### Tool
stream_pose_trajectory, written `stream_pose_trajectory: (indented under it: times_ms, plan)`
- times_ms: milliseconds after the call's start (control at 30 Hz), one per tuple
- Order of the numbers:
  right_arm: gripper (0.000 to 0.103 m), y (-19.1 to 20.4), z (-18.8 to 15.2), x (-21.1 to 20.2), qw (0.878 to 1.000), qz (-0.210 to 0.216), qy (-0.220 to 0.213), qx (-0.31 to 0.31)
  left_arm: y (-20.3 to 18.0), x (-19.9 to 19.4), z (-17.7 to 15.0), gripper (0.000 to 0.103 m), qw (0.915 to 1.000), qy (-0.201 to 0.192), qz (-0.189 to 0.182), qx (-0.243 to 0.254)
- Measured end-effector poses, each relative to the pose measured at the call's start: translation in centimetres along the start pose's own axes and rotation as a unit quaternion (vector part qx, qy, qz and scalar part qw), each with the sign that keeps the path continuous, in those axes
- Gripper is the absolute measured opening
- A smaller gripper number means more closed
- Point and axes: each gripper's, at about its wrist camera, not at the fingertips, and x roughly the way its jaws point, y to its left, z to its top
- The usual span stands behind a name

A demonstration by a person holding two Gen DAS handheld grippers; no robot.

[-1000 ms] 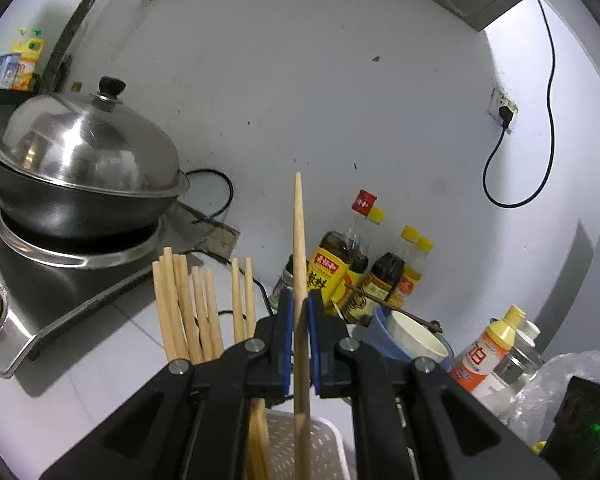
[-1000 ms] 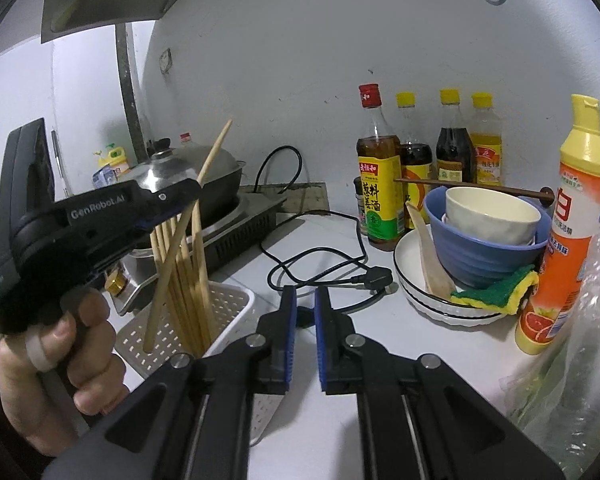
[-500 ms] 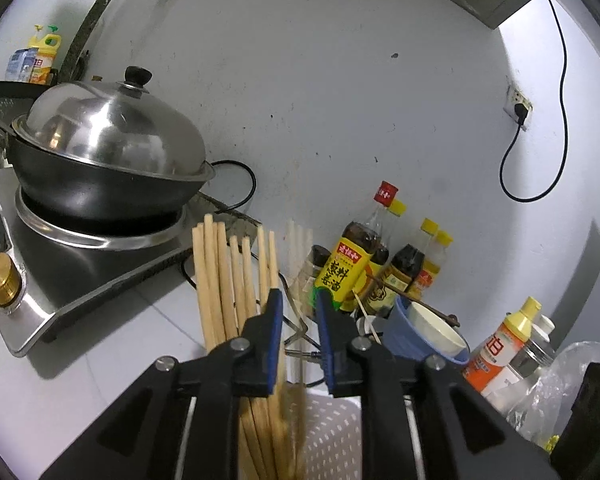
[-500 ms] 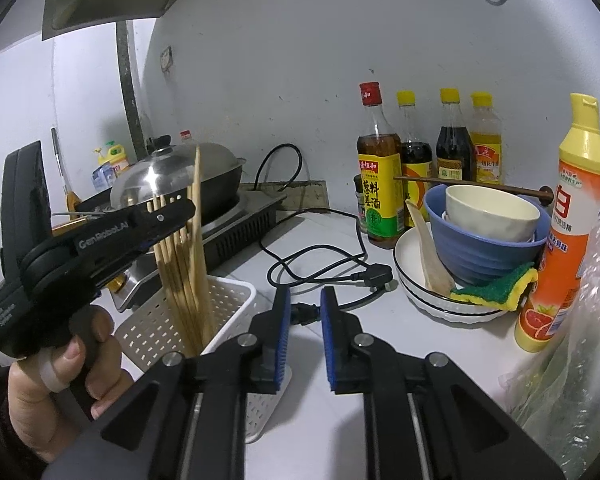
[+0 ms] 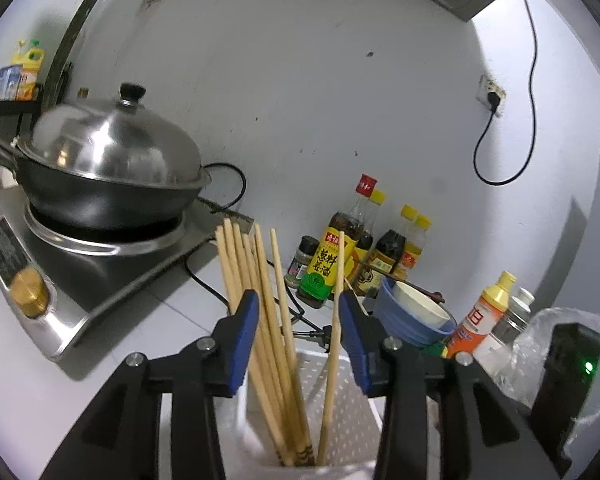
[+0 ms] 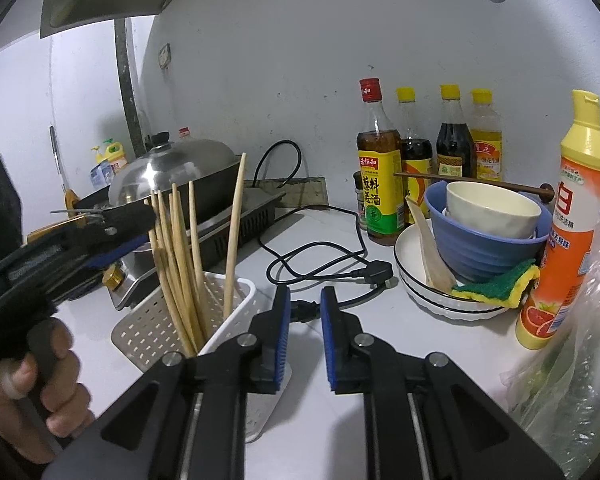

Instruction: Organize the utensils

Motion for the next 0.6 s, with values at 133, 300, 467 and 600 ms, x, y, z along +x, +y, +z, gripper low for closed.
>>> stream_pose_trajectory:
  times_ms: [133,300,467,600]
  plan:
    - [0.014,0.5,0.2,-0.2,1.0,-0.009,0.008,-0.003,0.5,-1.9,0.3,0.043,1.0,0.0,0.005,0.007]
    - [0.014,1.4,-0.2,-0.7,1.0,-0.019,0.022,-0.003,1.7,-3.5,0.1,0.045,0.9996,0.025,0.014,0.004]
    - [0.014,2.8,-1.0,-1.6,0.999,-0.021,0.033,-0.002,2.8,-5.0,-0.7,0.046,0.9989,0.042,0.019,0.008]
    - [0.014,4.1,-1.6,-2.6,0.999,-0.024,0.041,-0.008,3.6,-6.4,-1.2,0.046,0.9984,0.053,0.021,0.007]
